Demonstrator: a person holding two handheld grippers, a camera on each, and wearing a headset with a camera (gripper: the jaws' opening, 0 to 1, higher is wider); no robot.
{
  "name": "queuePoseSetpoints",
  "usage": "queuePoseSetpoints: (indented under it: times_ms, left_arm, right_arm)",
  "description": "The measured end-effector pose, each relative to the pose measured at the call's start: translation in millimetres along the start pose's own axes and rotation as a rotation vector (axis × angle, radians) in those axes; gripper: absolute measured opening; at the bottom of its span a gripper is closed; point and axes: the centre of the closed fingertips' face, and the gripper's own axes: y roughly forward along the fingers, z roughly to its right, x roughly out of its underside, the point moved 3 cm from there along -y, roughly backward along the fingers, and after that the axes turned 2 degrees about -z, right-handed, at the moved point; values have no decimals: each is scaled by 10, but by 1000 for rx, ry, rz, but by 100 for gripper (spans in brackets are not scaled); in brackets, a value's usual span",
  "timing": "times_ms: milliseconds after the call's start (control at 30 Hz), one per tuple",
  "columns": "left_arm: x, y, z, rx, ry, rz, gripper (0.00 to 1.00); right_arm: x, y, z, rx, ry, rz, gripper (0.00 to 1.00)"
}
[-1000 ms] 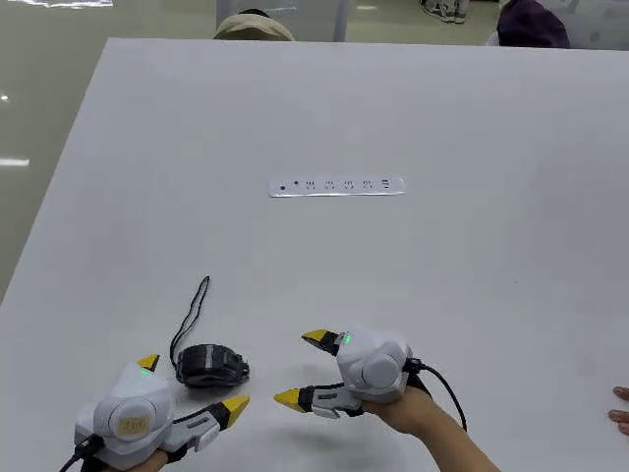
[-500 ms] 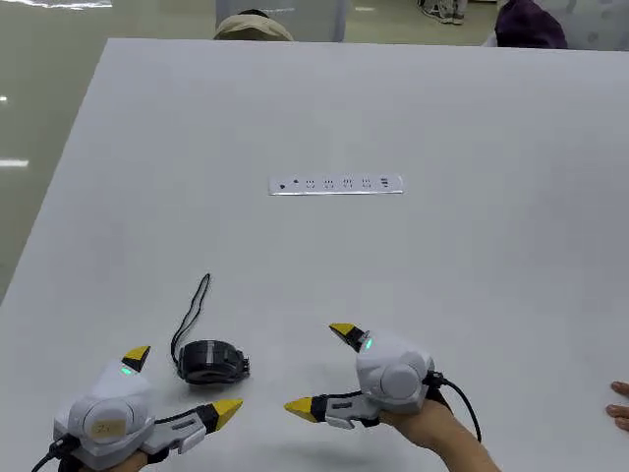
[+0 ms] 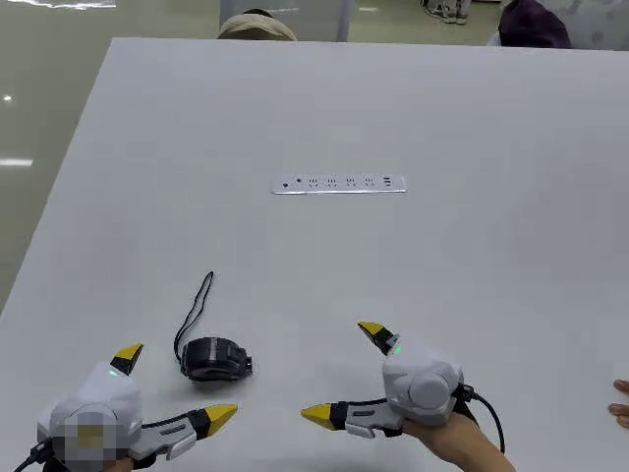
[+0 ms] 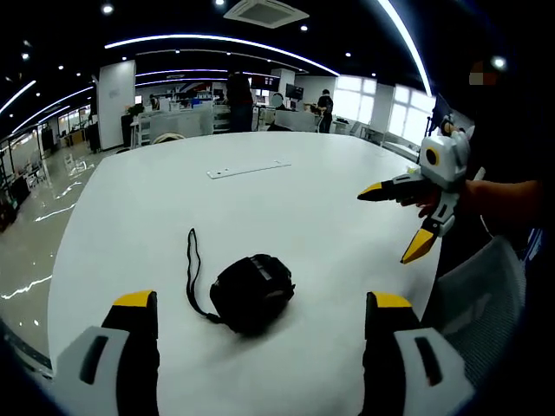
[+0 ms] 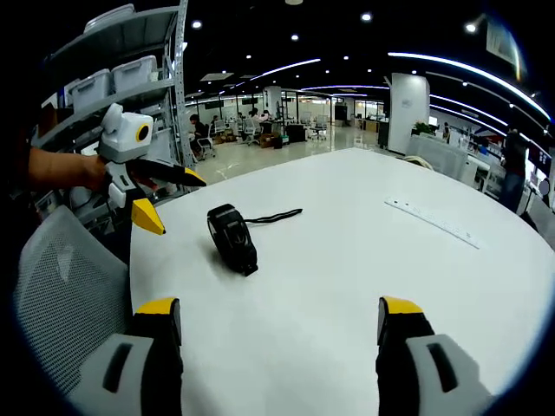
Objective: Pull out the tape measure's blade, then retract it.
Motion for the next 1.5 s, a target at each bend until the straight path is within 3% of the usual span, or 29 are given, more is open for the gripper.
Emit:
queuePoseSetpoints:
  times_ms: [633,1000,1500]
  left_arm:
    - [39,-176,38,39,77,-10,99]
    - [73,-315,-2,65,106,9,99]
    - [101,-344,-77,48,107,10,99]
  right_arm:
    - [120,-349,85,36,48,2,100]
    - [143,-504,69,8,18,3,100]
    - [260,-637,180,14,32,14,99]
